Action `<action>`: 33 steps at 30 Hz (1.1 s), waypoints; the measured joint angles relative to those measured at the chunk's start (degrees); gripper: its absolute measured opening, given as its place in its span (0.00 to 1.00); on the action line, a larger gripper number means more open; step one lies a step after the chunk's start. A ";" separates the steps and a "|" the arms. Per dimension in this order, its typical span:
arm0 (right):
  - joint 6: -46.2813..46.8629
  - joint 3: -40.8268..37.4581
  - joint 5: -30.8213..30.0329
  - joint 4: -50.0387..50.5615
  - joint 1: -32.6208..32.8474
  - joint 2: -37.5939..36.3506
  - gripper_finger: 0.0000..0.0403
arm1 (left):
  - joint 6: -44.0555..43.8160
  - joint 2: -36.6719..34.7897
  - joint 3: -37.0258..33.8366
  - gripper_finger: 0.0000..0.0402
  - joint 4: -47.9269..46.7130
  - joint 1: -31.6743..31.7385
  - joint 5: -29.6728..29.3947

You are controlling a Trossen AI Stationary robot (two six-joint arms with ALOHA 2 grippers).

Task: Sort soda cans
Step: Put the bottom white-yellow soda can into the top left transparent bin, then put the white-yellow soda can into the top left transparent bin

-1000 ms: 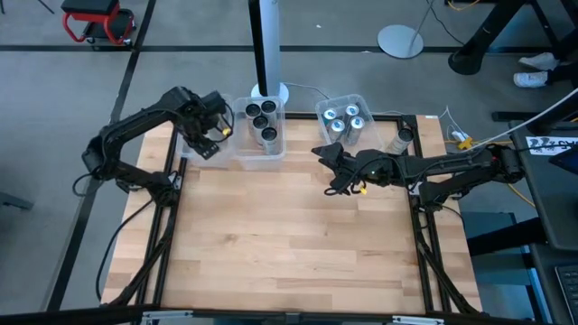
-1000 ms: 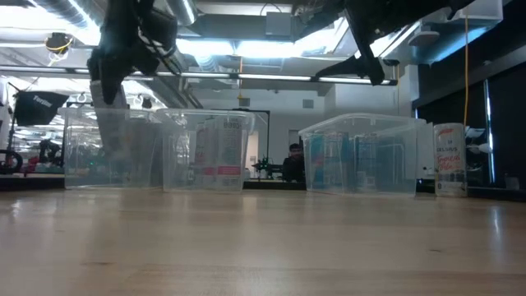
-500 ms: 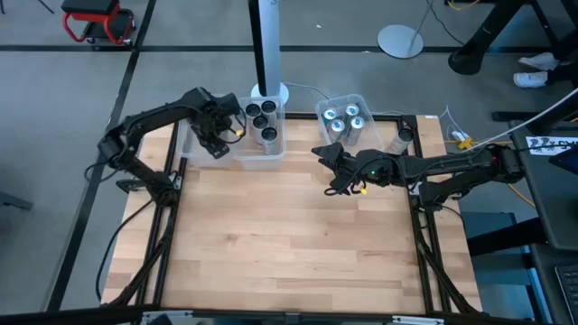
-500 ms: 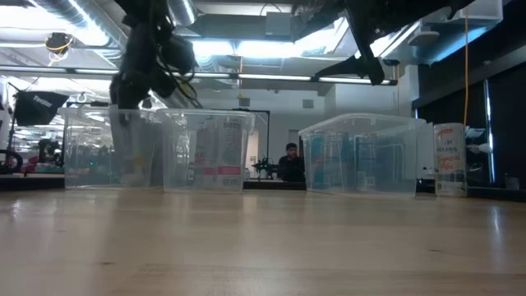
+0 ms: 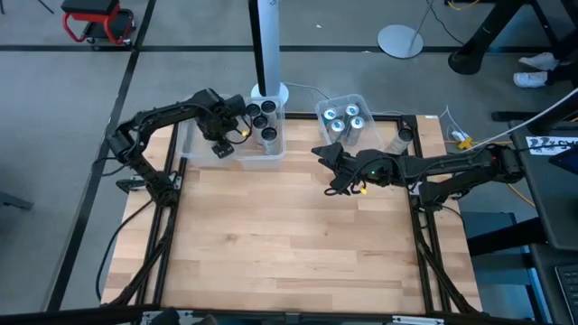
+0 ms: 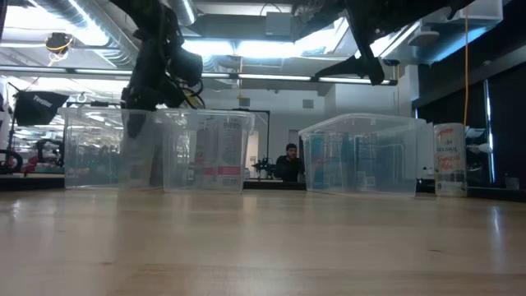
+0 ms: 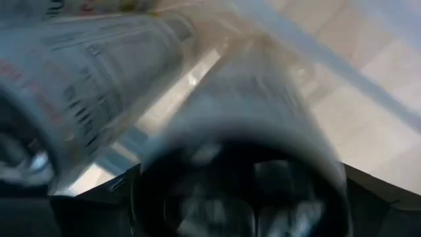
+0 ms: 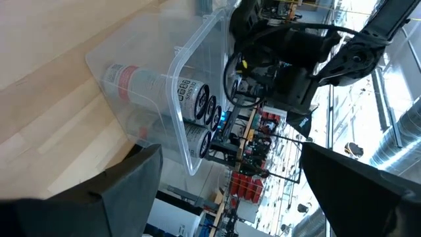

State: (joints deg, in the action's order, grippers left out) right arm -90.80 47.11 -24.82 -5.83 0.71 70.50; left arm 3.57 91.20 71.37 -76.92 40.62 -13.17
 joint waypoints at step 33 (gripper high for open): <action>0.48 0.00 0.02 -0.08 0.00 0.00 0.89 | 7.68 -35.79 4.76 0.77 28.86 -7.63 12.60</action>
State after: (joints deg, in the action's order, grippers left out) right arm -90.32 47.11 -24.80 -5.91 0.71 70.50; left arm 11.26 55.40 76.14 -48.06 32.99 -0.57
